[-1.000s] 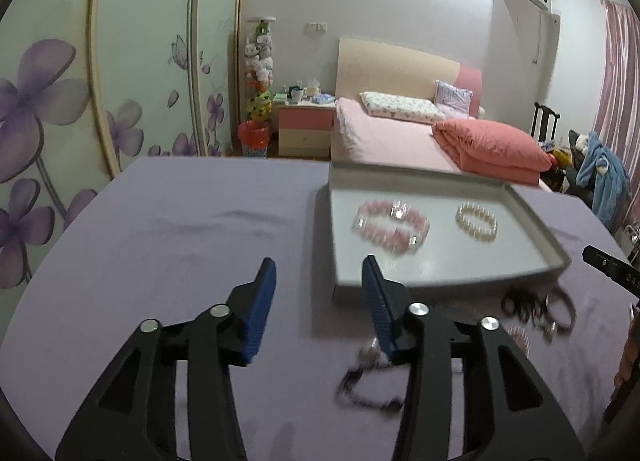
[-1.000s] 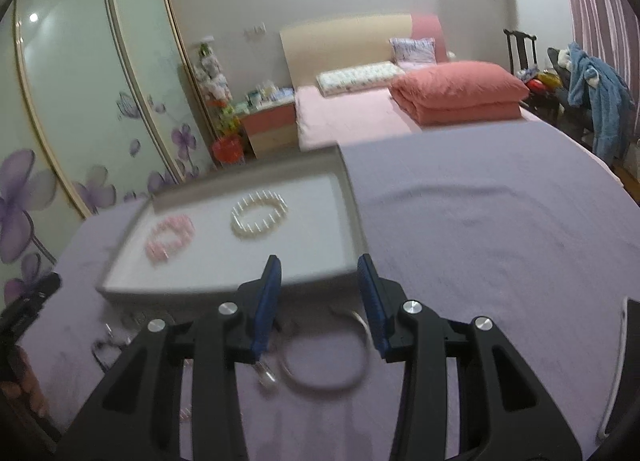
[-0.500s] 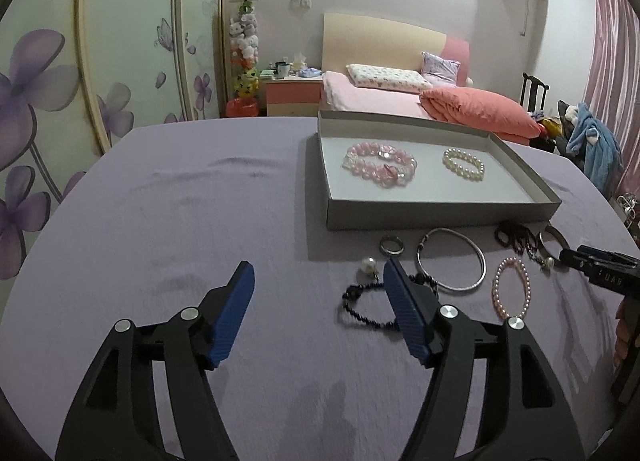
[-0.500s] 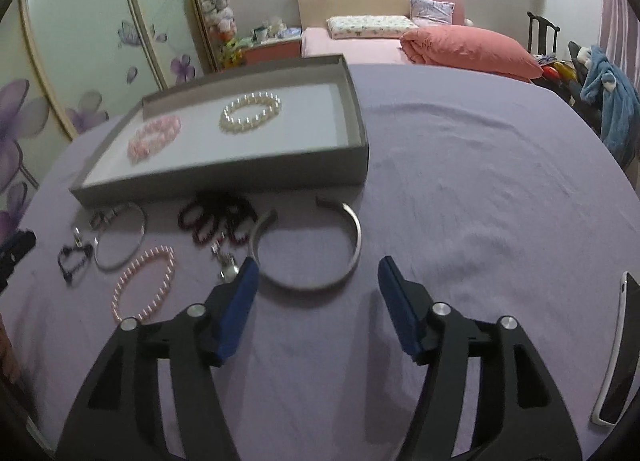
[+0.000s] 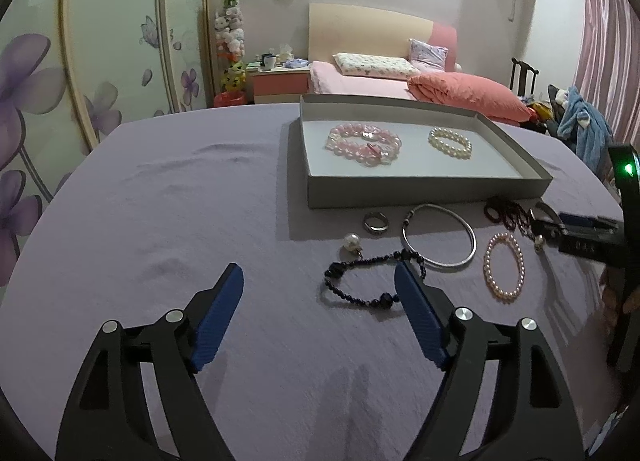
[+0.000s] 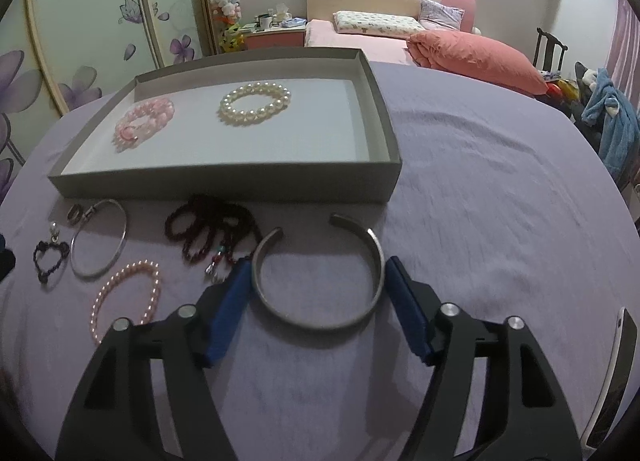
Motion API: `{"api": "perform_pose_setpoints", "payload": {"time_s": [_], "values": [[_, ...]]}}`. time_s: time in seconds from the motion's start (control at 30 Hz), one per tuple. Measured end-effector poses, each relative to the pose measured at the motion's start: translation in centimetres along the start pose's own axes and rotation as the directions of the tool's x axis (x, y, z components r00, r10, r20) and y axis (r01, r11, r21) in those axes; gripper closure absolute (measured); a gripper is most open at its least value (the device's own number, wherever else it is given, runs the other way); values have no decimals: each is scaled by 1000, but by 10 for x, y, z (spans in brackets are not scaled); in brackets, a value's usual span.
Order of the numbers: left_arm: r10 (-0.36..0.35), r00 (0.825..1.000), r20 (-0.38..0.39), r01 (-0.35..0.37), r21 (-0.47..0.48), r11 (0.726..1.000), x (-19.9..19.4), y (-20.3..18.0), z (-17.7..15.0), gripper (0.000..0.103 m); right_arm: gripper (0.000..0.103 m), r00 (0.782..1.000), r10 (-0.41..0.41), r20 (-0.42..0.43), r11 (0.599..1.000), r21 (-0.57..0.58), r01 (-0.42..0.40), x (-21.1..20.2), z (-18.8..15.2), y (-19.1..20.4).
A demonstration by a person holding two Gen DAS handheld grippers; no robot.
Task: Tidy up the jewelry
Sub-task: 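Open both grippers and move them to the black bead bracelet and silver cuff, then grasp the black bead bracelet with the left gripper while the right gripper grasps the silver cuff bangle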
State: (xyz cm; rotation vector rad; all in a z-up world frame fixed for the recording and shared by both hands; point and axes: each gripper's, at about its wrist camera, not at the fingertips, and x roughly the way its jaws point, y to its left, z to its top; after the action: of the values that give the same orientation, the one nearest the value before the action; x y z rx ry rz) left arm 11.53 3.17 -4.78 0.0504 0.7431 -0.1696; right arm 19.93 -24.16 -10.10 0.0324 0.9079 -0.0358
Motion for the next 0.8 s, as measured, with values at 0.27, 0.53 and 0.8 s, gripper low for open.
{"api": "perform_pose_setpoints", "payload": {"time_s": [0.27, 0.53, 0.8], "values": [[2, 999, -40, 0, 45, 999, 11, -14, 0, 24, 37, 1000, 2, -2, 1000, 1, -2, 2, 8, -2], [22, 993, -112, -18, 33, 999, 37, -13, 10, 52, 37, 1000, 2, -2, 1000, 1, -2, 1, 7, -2], [24, 989, -148, -14, 66, 998, 43, -13, 8, 64, 37, 1000, 2, -3, 1000, 1, -2, 2, 9, -2]]}}
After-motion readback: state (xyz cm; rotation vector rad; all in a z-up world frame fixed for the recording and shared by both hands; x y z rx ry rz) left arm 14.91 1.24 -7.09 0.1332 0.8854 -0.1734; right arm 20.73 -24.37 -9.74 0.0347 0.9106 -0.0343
